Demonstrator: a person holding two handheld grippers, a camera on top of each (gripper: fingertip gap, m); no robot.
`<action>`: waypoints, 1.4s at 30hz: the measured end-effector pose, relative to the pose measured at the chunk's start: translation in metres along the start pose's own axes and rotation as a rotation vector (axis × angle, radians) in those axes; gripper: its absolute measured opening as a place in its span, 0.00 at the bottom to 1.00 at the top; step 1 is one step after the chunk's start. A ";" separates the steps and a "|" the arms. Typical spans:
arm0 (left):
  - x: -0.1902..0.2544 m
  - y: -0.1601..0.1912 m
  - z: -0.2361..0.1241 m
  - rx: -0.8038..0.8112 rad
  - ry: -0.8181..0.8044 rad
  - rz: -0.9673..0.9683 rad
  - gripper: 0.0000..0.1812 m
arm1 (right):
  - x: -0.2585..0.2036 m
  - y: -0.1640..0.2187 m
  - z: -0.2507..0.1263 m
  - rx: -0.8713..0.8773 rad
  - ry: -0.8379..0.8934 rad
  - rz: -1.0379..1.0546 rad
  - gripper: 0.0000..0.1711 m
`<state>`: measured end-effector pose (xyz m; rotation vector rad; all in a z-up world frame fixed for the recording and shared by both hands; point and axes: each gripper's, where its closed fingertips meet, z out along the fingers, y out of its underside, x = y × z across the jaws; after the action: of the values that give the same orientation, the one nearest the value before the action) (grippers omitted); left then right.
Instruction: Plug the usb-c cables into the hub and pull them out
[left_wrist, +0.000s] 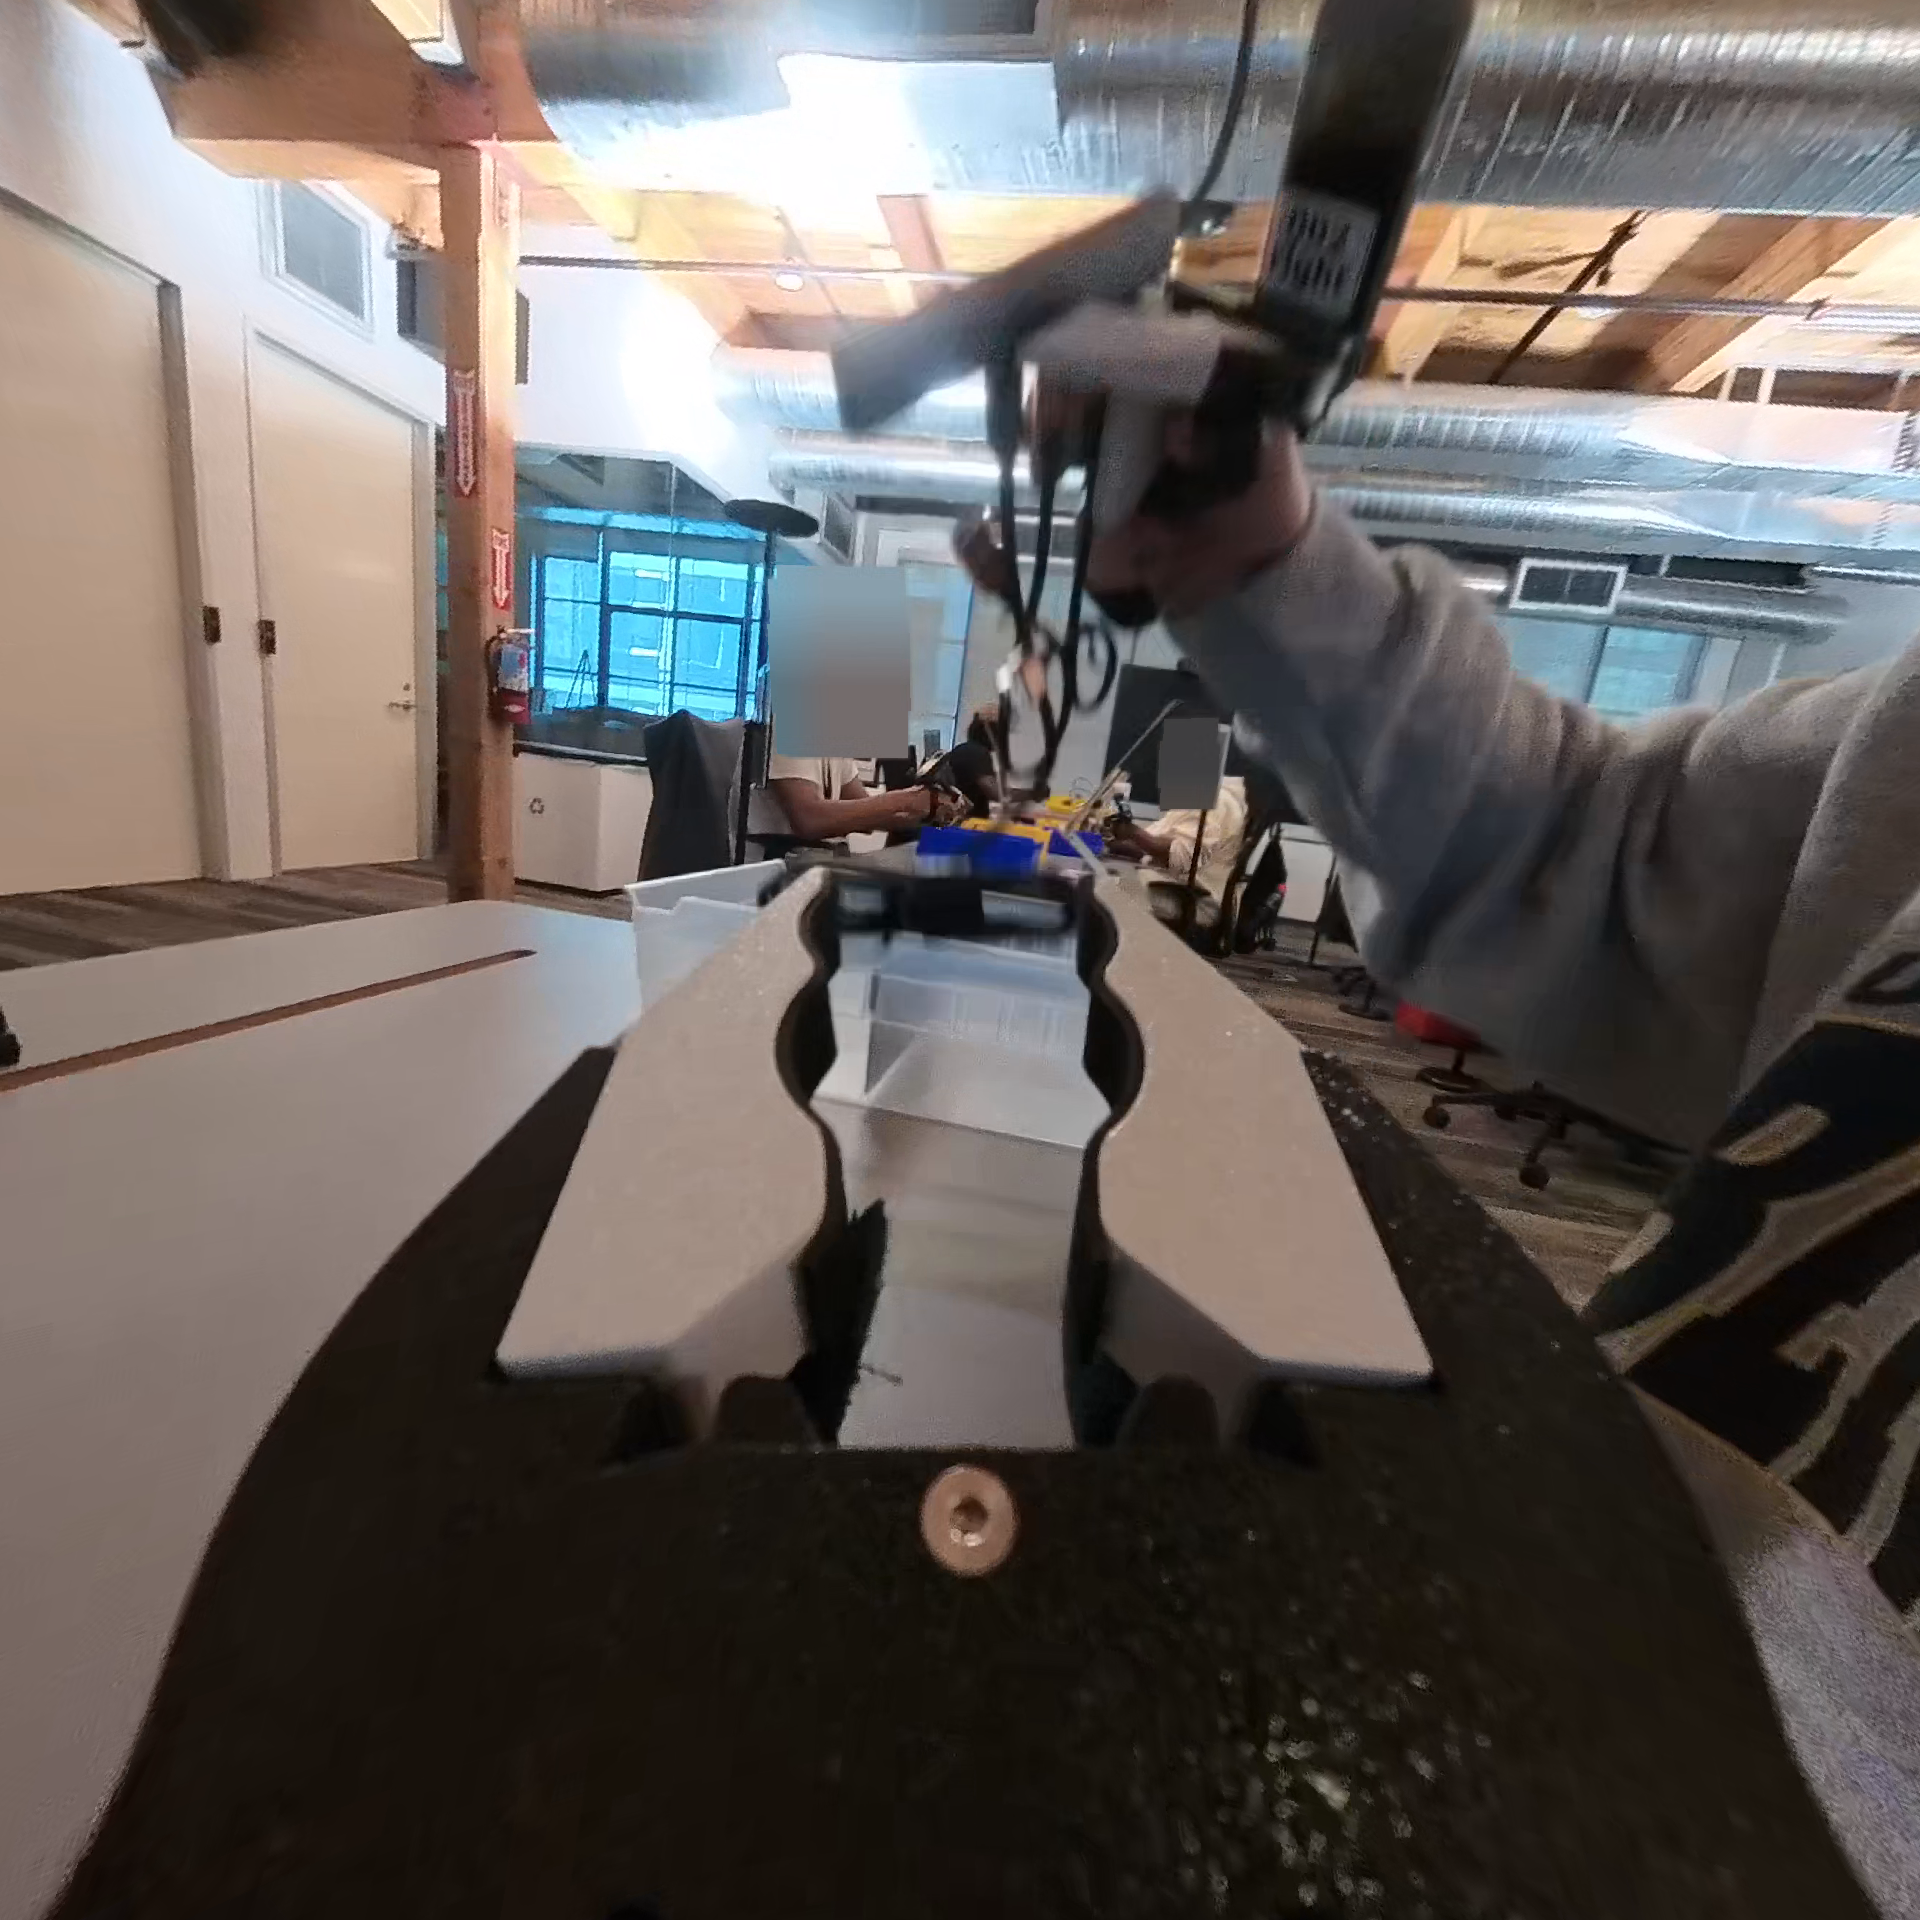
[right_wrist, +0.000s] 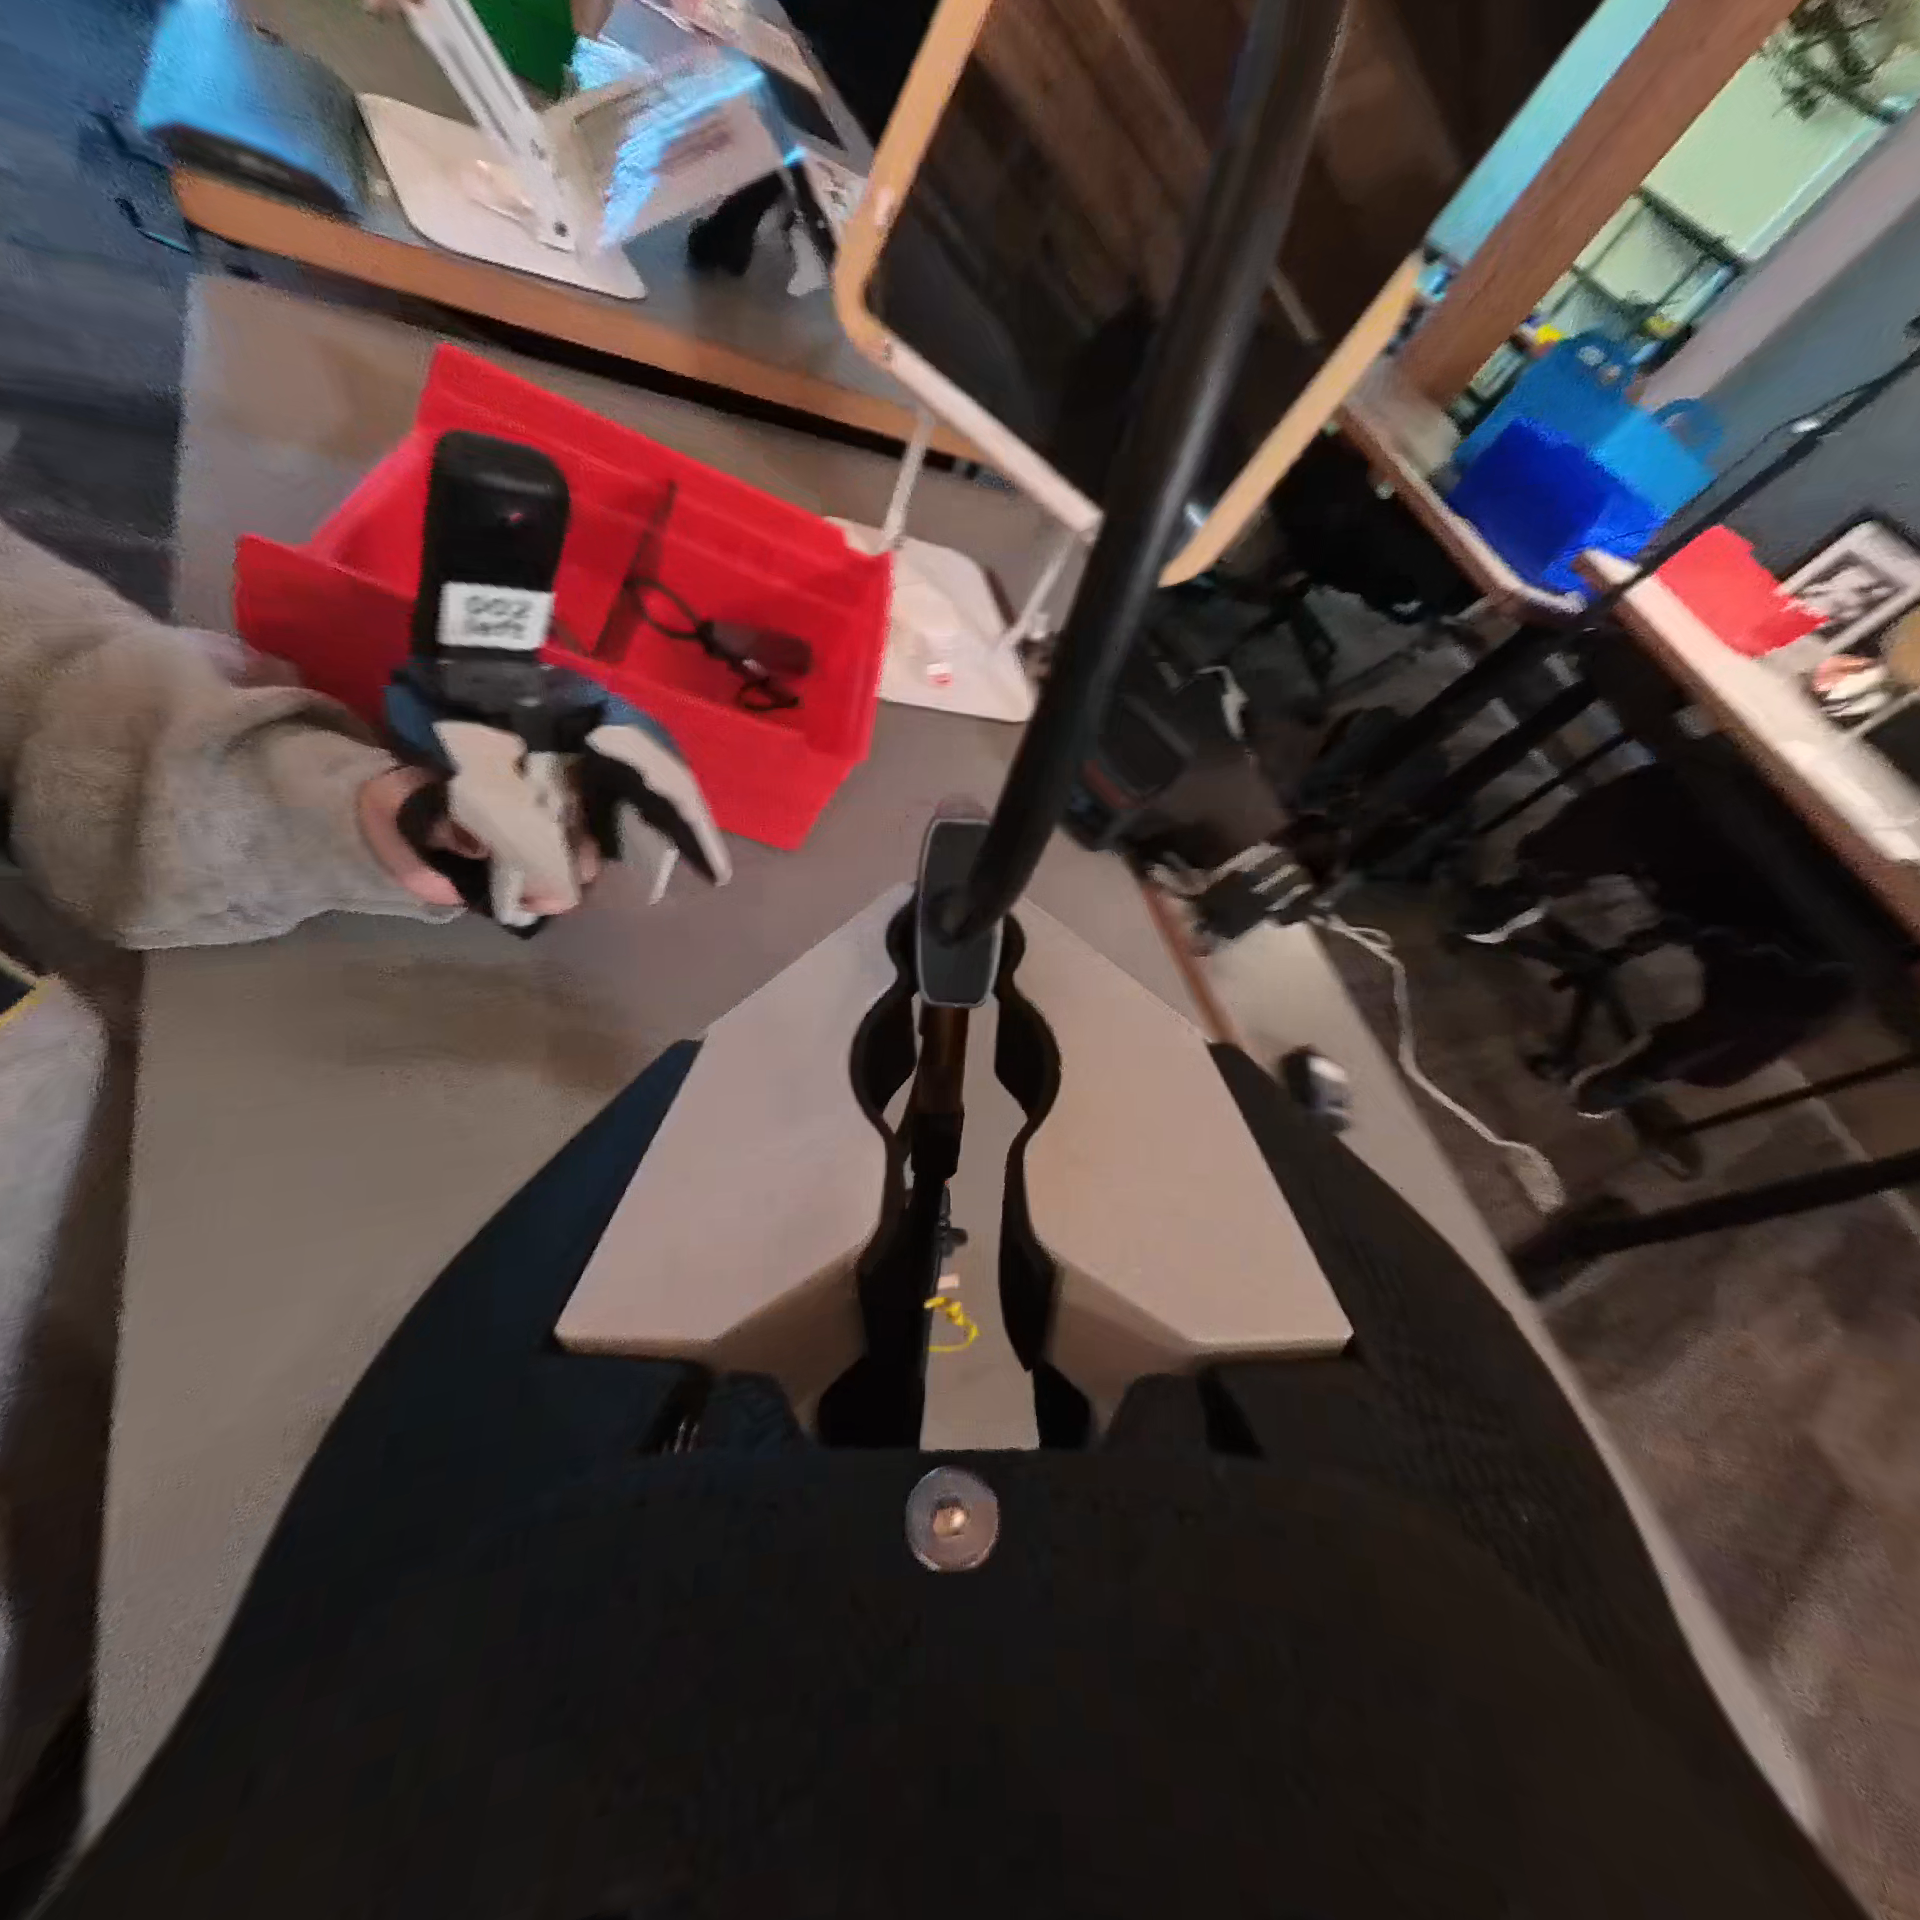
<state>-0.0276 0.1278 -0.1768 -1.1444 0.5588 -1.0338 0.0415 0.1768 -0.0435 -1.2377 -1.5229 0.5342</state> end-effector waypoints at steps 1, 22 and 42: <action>-0.003 0.001 0.000 -0.004 -0.011 -0.006 0.24 | 0.016 -0.010 -0.008 -0.017 0.019 -0.029 0.05; -0.013 0.045 0.010 -0.214 -0.064 -0.017 0.00 | 0.131 0.270 -0.062 -0.463 0.186 0.147 0.05; -0.039 0.052 0.007 -0.260 -0.222 0.005 0.24 | 0.117 0.347 -0.106 -1.248 0.176 0.418 0.50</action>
<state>-0.0199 0.1682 -0.2273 -1.4659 0.5281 -0.8313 0.2943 0.3805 -0.2436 -2.4911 -1.4221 -0.3890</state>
